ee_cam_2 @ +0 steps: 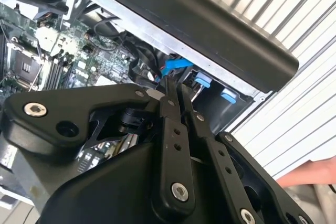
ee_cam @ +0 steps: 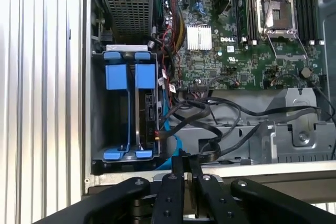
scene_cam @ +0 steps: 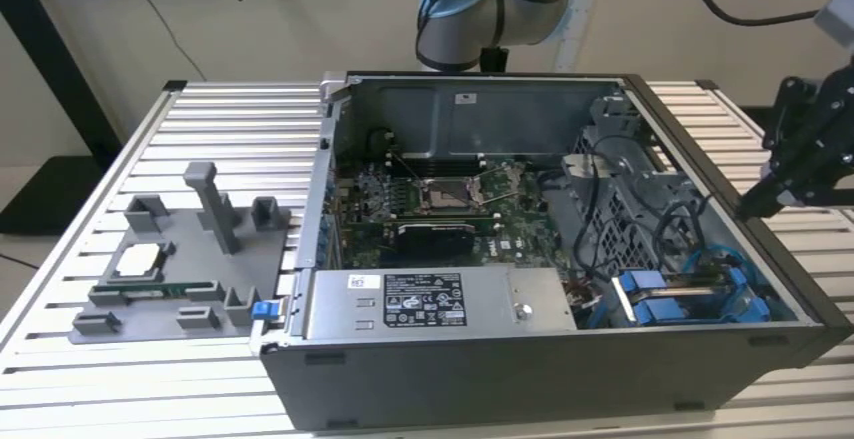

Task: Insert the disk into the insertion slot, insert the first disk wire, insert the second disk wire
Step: 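Insert the second disk wire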

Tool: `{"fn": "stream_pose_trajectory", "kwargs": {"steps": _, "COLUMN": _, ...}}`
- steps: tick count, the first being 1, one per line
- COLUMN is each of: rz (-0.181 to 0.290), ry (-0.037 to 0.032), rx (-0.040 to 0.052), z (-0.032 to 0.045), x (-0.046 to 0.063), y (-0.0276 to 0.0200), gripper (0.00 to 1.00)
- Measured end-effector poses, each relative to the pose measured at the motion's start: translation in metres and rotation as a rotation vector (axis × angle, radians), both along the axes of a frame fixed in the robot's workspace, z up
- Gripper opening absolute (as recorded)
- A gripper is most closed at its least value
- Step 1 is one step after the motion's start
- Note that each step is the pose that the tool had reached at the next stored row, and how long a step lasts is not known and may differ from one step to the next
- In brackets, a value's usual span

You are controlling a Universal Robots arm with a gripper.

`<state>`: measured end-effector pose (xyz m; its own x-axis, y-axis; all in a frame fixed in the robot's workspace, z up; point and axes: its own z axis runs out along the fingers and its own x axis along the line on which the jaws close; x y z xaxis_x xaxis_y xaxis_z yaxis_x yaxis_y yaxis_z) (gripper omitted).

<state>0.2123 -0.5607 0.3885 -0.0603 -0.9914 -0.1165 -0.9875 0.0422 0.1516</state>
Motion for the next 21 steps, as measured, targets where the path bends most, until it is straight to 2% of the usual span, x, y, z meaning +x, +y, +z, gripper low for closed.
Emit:
{"fn": "stream_pose_trajectory", "kwargs": {"steps": 11, "rz": 0.000, "ry": -0.0013, "rx": 0.0061, "z": 0.0040, "x": -0.015, "y": 0.0000, "gripper": 0.00}}
{"fn": "stream_pose_trajectory", "kwargs": {"steps": 21, "rz": 0.000, "ry": -0.0118, "rx": 0.0070, "z": 0.0041, "x": -0.047, "y": -0.0022, "gripper": 0.00}}
